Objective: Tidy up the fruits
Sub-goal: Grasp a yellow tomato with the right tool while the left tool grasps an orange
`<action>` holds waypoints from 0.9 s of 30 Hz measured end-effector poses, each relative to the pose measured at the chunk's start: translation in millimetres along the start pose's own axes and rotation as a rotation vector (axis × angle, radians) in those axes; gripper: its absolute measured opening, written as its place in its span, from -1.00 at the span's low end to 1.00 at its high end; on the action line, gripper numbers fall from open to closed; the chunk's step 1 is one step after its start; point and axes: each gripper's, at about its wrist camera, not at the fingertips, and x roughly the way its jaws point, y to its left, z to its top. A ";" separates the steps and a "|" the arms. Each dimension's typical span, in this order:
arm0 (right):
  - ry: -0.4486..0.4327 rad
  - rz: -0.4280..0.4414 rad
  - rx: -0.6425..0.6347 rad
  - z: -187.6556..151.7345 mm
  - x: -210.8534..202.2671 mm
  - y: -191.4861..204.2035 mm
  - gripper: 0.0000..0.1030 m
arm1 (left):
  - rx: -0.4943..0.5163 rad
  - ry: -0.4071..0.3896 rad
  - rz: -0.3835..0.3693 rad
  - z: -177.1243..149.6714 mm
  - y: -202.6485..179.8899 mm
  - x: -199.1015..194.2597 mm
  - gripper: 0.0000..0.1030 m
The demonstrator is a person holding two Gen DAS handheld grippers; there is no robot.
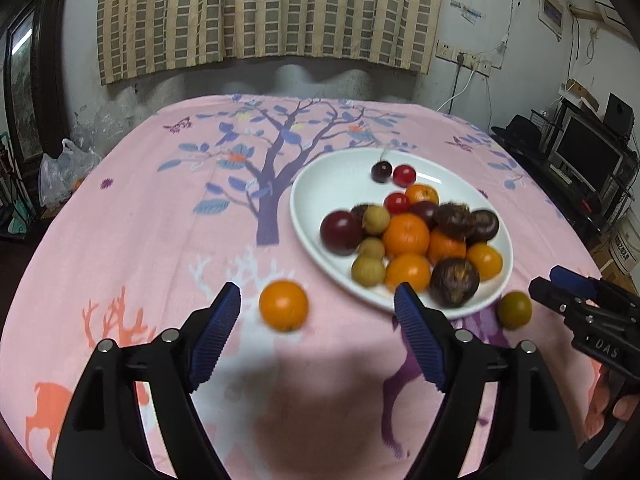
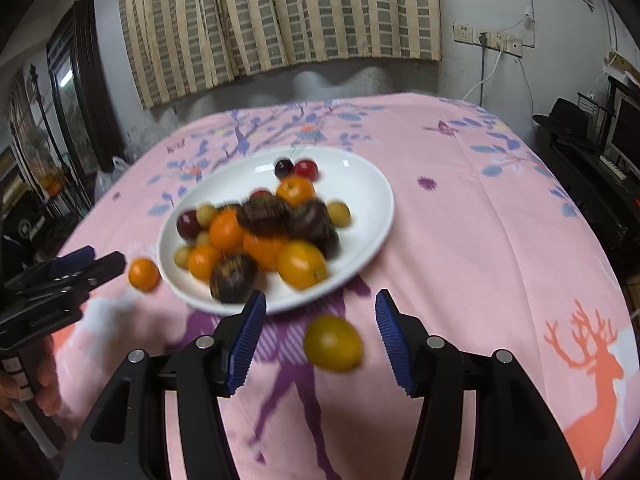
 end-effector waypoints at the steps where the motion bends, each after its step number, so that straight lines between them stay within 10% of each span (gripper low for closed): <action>1: 0.020 -0.013 -0.004 -5.2 1.8 0.3 0.12 | 0.002 0.007 0.007 -5.0 1.9 -0.8 0.52; 12: 0.129 -0.125 -0.031 -17.7 42.5 6.6 -0.07 | -0.004 0.037 0.042 -19.1 16.1 -2.9 0.54; 27: 0.070 0.036 -0.023 -21.1 7.8 19.4 -0.25 | -0.003 0.101 0.117 -9.7 23.9 42.2 0.47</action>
